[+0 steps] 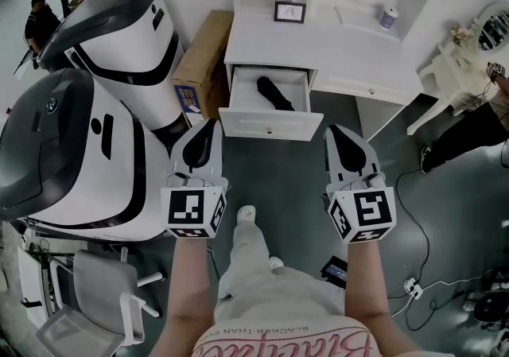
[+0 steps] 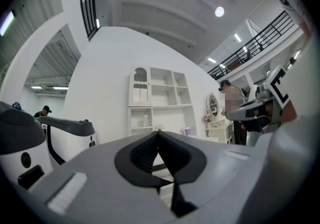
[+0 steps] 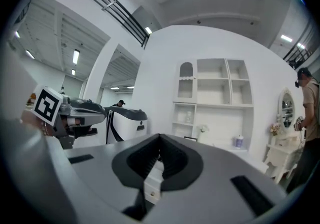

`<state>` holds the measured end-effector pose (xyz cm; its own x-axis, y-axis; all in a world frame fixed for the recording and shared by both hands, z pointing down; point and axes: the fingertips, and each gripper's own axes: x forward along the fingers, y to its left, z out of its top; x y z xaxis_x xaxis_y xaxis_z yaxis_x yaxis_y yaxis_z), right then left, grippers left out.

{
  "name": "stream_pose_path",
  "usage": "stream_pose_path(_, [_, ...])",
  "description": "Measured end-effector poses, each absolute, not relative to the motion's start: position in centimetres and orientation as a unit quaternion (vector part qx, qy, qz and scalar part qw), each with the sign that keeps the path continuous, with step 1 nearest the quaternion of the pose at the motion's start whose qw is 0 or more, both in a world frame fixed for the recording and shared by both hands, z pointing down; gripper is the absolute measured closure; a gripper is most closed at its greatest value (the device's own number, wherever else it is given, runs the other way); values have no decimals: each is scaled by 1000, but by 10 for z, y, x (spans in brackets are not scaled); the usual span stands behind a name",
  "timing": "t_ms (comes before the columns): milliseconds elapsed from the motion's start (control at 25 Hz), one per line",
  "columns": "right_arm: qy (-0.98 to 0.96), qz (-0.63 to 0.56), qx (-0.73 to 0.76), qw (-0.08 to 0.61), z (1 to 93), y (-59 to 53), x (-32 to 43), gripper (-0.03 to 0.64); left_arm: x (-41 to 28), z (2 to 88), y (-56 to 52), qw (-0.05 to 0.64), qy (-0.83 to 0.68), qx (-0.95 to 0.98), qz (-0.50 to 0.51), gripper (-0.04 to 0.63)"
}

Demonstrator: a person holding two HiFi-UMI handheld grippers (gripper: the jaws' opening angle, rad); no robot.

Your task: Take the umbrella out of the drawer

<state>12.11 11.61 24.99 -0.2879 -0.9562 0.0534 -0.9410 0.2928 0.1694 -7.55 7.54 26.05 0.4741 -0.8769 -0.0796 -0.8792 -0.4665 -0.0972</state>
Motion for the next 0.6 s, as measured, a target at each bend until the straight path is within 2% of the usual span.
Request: stream_pose_path(600, [-784,-42,615,81,253,-63,99,611,-86,257,-110,58,473,-879,5,586])
